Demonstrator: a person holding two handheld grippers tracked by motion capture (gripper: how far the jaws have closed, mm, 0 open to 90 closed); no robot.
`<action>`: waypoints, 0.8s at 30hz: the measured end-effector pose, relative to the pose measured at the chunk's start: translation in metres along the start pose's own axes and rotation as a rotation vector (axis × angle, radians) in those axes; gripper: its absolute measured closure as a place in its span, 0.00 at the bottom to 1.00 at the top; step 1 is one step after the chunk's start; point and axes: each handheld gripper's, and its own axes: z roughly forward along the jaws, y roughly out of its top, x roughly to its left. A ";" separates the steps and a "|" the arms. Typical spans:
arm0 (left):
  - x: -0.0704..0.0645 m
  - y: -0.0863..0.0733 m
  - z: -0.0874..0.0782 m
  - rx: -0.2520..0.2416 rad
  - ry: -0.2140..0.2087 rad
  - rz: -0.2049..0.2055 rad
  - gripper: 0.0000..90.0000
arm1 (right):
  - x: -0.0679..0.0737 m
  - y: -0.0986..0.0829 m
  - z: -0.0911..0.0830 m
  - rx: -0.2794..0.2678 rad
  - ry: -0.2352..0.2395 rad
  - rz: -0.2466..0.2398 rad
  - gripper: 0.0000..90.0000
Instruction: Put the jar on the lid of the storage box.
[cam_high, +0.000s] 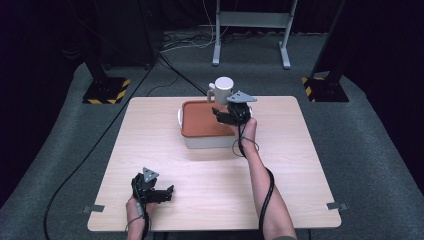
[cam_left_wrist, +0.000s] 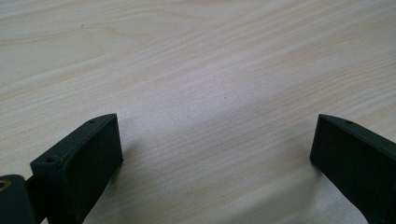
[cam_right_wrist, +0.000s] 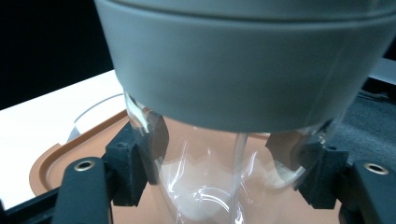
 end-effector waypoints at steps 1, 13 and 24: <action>0.000 0.000 0.000 0.000 0.000 0.000 0.02 | 0.000 0.000 0.001 0.000 0.000 0.000 0.33; 0.000 0.000 0.000 0.000 0.000 0.001 0.02 | 0.000 0.000 0.008 0.008 0.001 0.010 0.33; 0.000 0.000 0.000 0.000 0.000 0.001 0.02 | 0.000 -0.002 0.017 0.019 0.000 0.013 0.33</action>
